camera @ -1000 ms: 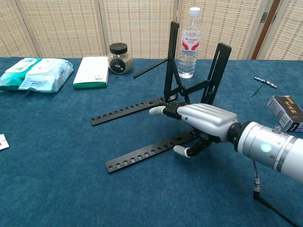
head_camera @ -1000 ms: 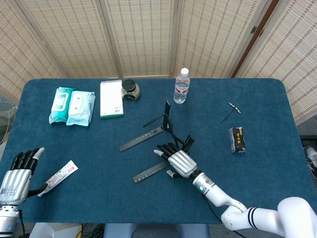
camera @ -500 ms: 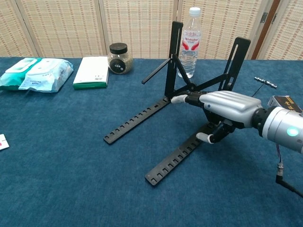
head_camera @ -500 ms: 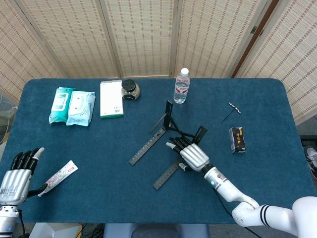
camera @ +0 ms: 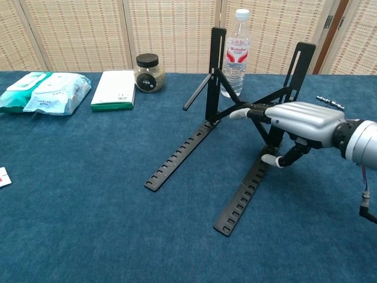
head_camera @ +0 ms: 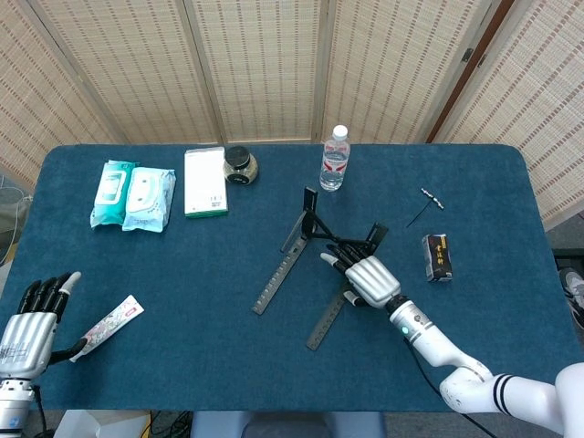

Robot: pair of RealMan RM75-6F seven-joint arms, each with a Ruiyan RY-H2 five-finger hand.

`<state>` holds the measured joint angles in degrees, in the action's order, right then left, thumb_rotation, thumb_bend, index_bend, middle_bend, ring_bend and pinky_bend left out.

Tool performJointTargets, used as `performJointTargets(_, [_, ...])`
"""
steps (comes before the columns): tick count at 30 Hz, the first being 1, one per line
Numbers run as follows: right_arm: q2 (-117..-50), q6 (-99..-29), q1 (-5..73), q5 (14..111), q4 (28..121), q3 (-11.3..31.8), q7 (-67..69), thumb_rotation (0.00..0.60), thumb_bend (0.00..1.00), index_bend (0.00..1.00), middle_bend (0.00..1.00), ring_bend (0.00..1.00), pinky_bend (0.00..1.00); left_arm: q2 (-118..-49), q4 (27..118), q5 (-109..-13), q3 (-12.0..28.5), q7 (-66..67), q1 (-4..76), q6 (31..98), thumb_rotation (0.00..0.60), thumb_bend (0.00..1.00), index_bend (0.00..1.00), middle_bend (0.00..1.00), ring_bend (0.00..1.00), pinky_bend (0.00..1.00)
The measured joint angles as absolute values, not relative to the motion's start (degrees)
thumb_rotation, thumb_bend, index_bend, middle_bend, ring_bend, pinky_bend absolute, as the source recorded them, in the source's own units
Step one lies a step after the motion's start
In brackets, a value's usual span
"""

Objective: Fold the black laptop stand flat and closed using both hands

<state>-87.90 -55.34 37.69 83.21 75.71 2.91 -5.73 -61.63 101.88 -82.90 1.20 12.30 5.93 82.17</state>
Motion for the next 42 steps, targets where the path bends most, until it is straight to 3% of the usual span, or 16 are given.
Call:
performJointTargets(17, [-84.41, -56.16, 38.29, 88.30, 82.17, 1.75, -1.04, 0.600, 0.29, 0.00, 0.00, 0.00, 0.00, -61.05, 102.28, -83.16, 1.28, 12.12, 5.74, 82.69, 0.600, 0.15, 0.00, 0.08, 0.07, 0.00])
performJointTargets(29, [-90.37, -55.29, 44.04, 88.81, 81.47, 7.31, 5.06, 0.600, 0.29, 0.00, 0.00, 0.00, 0.00, -60.34, 102.74, -83.20, 1.04, 11.96, 4.90, 83.66, 0.600, 0.15, 0.00, 0.08, 0.07, 0.00])
performJointTargets(42, [-97.85, -45.64, 50.57, 79.97, 72.90, 11.73, 8.03, 0.600, 0.29, 0.00, 0.00, 0.00, 0.00, -60.08, 102.46, -83.05, 0.86, 11.55, 4.34, 83.98, 0.600, 0.15, 0.00, 0.08, 0.07, 0.00])
